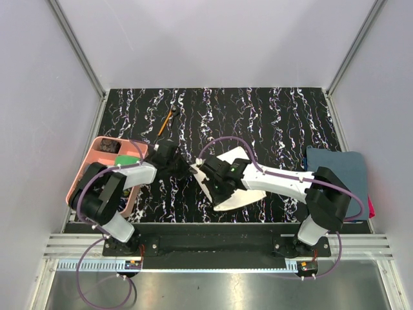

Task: Fold the napkin into a case and place the utensils inside
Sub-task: Pick up the upper triangle-folded napkin from the center of the board, then turn over the upper triangle folded napkin at the center of the board.

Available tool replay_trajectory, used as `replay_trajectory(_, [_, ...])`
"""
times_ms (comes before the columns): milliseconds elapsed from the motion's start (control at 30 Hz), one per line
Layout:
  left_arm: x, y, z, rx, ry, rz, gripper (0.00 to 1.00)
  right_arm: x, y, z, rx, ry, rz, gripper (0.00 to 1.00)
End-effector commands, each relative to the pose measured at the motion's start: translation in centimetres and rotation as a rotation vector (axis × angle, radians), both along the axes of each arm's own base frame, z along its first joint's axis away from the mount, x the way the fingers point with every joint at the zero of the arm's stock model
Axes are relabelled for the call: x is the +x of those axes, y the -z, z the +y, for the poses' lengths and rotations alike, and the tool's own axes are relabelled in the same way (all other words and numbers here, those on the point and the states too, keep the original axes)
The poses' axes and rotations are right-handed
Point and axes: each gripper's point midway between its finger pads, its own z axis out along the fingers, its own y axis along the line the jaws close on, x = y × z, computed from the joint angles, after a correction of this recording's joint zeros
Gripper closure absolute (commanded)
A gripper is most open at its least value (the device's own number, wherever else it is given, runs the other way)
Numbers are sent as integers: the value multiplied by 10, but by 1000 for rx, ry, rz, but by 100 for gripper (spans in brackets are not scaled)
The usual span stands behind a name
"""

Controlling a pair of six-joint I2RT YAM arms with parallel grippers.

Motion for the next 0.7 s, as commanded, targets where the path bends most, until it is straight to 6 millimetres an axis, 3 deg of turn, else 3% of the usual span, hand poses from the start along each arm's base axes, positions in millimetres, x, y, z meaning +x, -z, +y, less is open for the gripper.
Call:
replay_trajectory(0, [23,-46,20,60,-13,-184,100,-8,-35,40,179,-93,35,100])
replay_trajectory(167, [20,-87,56,99,-57,-245,100,-20,-66,94,340,-200,98,100])
replay_trajectory(200, [19,-110,64,98,-67,-303,100,-27,-77,106,390,-239,120,100])
replay_trajectory(233, [17,-120,77,115,-92,-303,100,-32,-99,125,450,-274,112,100])
replay_trajectory(300, [17,-146,95,163,-127,-366,100,-47,-121,148,545,-348,163,100])
replay_trajectory(333, [14,-176,104,176,-145,-428,100,-52,-143,161,610,-373,170,100])
replay_trajectory(400, [14,-202,115,219,-167,-499,100,-65,-173,176,747,-448,218,100])
replay_trajectory(433, [14,-223,116,214,-173,-541,100,-70,-176,177,774,-440,257,100])
replay_trajectory(467, [15,-231,114,206,-164,-559,100,-74,-182,177,806,-453,268,100])
replay_trajectory(500, [18,-234,112,207,-155,-562,100,-75,-188,180,854,-476,268,100])
replay_trajectory(533, [25,-231,108,207,-147,-546,100,-77,-174,175,837,-453,308,100])
replay_trajectory(600, [33,-223,94,190,-104,-527,100,-76,-169,170,871,-460,347,100])
replay_trajectory(633, [38,-220,88,184,-93,-522,100,-79,-148,162,840,-421,399,100])
replay_trajectory(667, [47,-205,81,199,-82,-493,100,-73,-144,154,844,-396,400,100])
